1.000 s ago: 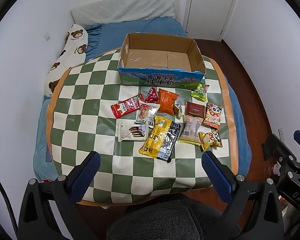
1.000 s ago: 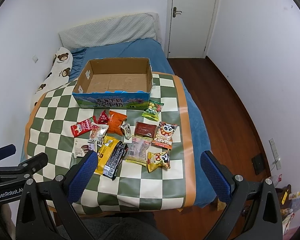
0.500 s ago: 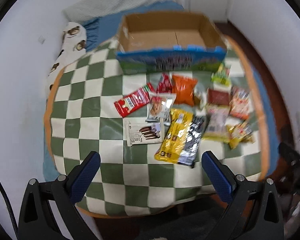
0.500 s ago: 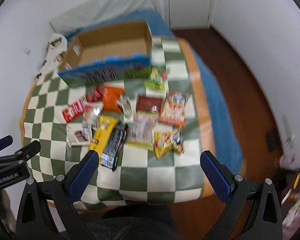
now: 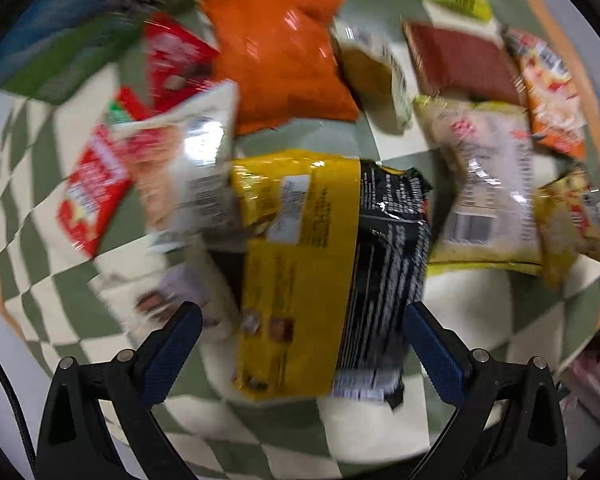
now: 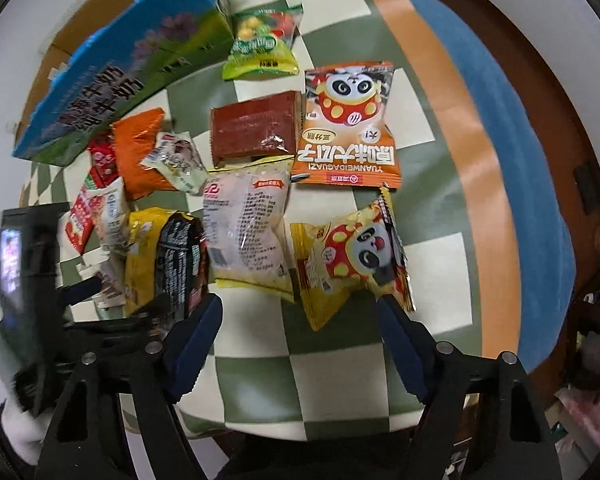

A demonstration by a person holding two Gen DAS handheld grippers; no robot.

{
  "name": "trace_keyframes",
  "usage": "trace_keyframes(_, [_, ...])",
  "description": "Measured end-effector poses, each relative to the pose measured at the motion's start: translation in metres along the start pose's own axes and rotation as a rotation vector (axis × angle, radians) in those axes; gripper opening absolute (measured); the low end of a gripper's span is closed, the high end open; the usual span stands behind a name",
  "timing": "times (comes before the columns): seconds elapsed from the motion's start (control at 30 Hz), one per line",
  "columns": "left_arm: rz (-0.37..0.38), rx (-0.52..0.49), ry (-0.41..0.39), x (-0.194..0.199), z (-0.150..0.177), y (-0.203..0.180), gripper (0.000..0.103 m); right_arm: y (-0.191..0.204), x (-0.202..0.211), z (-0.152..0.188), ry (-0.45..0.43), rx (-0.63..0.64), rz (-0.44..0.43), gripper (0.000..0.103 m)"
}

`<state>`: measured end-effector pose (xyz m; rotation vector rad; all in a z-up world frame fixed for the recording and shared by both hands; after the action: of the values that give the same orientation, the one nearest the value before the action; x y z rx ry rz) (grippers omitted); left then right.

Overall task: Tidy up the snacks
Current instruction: 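Grasp the yellow-black biscuit pack with the left gripper while the right grasps the clear bread bag, then carry both packs into the cardboard box and open both grippers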

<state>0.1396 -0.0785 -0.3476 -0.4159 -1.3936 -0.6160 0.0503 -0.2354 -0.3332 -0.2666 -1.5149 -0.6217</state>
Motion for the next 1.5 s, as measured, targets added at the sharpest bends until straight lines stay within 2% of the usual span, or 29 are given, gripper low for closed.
trace_keyframes(0.07, [0.034,-0.02,-0.006,-0.009,-0.006,-0.005,0.103,0.006,-0.007,-0.002,0.01,0.015,0.008,0.082])
trace_keyframes(0.1, [0.045,-0.027,-0.012,-0.012,-0.007,-0.008,0.098,0.01,-0.01,-0.003,0.015,0.022,0.004,0.082])
trace_keyframes(0.13, [0.053,-0.024,-0.02,-0.012,-0.007,-0.009,0.087,0.014,-0.012,-0.004,0.017,0.028,0.002,0.082])
trace_keyframes(0.17, [0.062,-0.011,-0.026,-0.013,-0.006,-0.01,0.083,0.018,-0.014,-0.005,0.018,0.033,0.004,0.082])
trace_keyframes(0.23, [0.063,0.038,-0.044,-0.011,-0.003,-0.007,0.083,0.025,-0.019,-0.008,0.025,0.038,-0.006,0.082])
trace_keyframes(0.4, [0.097,0.294,-0.061,-0.008,0.029,0.024,0.083,0.05,-0.035,-0.019,0.03,0.042,-0.007,0.081])
trace_keyframes(0.5, [0.117,0.425,-0.041,-0.015,0.045,0.044,0.083,0.065,-0.052,-0.027,0.042,0.036,0.0,0.081])
trace_keyframes(0.53, [0.139,0.46,-0.041,-0.018,0.049,0.05,0.083,0.069,-0.06,-0.028,0.05,0.031,0.013,0.079])
trace_keyframes(0.57, [0.166,0.486,-0.039,-0.021,0.053,0.055,0.083,0.074,-0.069,-0.031,0.063,0.027,0.023,0.071])
trace_keyframes(0.63, [0.195,0.475,-0.033,-0.025,0.054,0.057,0.084,0.08,-0.083,-0.033,0.076,0.026,0.064,0.061])
trace_keyframes(0.73, [0.229,0.43,-0.028,-0.029,0.056,0.059,0.084,0.084,-0.089,-0.032,0.067,0.049,0.089,0.056])
trace_keyframes(0.77, [0.241,0.418,-0.025,-0.03,0.058,0.06,0.084,0.087,-0.088,-0.029,0.071,0.076,0.096,0.049])
trace_keyframes(1.0, [0.312,0.352,0.0,-0.062,0.067,0.069,0.084,0.09,-0.088,0.01,0.192,0.231,0.132,0.047])
trace_keyframes(1.1, [0.328,0.333,0.009,-0.081,0.063,0.071,0.085,0.088,-0.087,0.016,0.183,0.227,0.132,0.051])
trace_keyframes(1.17, [0.321,0.329,0.0,-0.088,0.059,0.073,0.085,0.078,-0.082,0.017,0.174,0.193,0.131,0.073])
trace_keyframes(1.33, [0.273,0.324,-0.036,-0.086,0.065,0.067,0.082,0.054,-0.08,0.029,0.148,0.093,0.137,0.074])
trace_keyframes(1.43, [0.239,0.321,-0.055,-0.083,0.074,0.062,0.081,0.048,-0.084,0.039,0.111,0.077,0.149,0.054])
trace_keyframes(1.5, [0.23,0.316,-0.064,-0.079,0.08,0.059,0.081,0.046,-0.078,0.045,0.078,0.068,0.142,0.051])
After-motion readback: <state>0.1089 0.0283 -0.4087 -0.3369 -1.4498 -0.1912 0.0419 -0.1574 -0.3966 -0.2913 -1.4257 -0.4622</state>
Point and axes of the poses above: each gripper's, at about its wrist camera, not at the fingertips, and x roughly against the way its jaws point, y to its left, z to its underside, the point moved 3 cm from there along -x, roughly the way its jaws point, and after that the axes turned 15 degrees about -x, right-handed, at the moved point
